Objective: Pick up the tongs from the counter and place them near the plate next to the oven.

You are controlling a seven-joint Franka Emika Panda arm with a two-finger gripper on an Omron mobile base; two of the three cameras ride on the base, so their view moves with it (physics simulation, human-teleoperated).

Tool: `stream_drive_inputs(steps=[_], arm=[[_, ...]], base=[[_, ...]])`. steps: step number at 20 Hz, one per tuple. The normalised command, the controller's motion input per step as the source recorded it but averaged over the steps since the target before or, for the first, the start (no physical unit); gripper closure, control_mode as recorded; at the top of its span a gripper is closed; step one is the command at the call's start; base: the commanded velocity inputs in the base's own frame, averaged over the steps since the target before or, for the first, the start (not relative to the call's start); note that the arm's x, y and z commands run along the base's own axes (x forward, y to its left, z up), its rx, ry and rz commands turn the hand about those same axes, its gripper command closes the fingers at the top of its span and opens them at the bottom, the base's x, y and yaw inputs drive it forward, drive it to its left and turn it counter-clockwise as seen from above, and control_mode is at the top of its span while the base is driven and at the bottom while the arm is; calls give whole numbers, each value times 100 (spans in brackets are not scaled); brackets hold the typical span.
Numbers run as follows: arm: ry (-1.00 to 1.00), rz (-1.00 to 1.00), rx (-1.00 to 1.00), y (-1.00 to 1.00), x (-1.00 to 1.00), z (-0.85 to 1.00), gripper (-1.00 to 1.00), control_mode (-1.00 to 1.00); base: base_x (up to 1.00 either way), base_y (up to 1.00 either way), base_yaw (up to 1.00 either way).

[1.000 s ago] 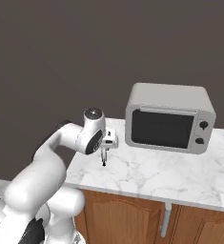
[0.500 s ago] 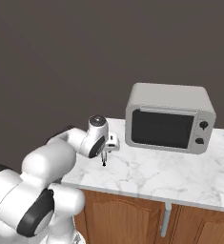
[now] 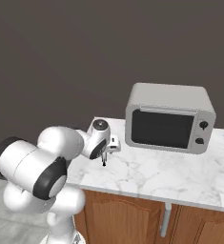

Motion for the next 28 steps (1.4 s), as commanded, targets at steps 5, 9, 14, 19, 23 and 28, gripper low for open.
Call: stream_drive_inputs(steps=[5,9,14,19,23,28], arm=[[1,2,0,0,33,-31,-100,-100],[2,1,0,0,24,-33,-100,-100],[3,1,0,1,19,-43,-100,-100],[2,0,0,6,14,-49,100,-100],[0,0,0,0,6,-21,100,-100],[-2,0,0,3,3,-5,100,-100]], base=[[0,0,0],[0,0,0],[0,0,0],[0,0,0],[0,0,0],[0,0,0]])
